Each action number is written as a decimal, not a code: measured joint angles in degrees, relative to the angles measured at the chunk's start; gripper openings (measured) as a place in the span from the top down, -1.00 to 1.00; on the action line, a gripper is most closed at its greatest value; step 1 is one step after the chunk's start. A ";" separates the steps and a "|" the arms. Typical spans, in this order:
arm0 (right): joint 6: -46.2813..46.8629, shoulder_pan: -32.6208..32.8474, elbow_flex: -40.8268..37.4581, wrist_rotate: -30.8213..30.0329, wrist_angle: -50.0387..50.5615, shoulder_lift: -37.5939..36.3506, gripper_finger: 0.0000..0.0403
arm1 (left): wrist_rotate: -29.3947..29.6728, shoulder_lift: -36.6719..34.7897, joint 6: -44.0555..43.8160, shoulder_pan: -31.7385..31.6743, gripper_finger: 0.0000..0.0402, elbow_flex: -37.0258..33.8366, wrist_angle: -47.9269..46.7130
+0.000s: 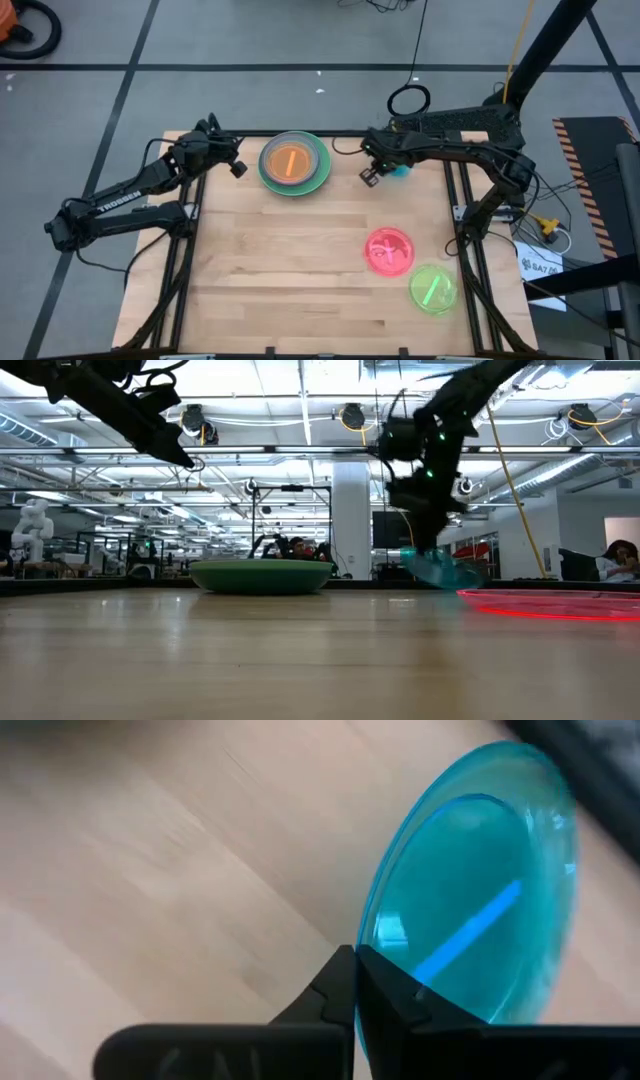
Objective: Stack plastic plates
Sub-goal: Stack the blue plate on the orange plate
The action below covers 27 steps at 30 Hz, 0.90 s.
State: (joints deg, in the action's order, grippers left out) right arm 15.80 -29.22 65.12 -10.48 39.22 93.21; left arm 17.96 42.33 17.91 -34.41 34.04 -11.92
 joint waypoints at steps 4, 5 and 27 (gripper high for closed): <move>-3.11 3.44 2.77 0.00 -6.67 0.00 1.00 | 0.00 0.00 -0.02 0.00 0.56 0.00 -0.02; -3.62 4.23 3.47 0.00 -7.95 0.00 1.00 | 0.00 0.00 -0.02 0.02 0.56 0.00 0.00; -23.31 15.59 19.37 -1.51 -20.45 8.75 1.00 | 0.00 0.00 -0.16 0.02 0.56 0.00 0.07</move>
State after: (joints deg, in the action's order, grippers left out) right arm -7.51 -13.63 84.49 -11.99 18.77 101.96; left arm 17.96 42.33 17.75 -34.39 34.04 -11.86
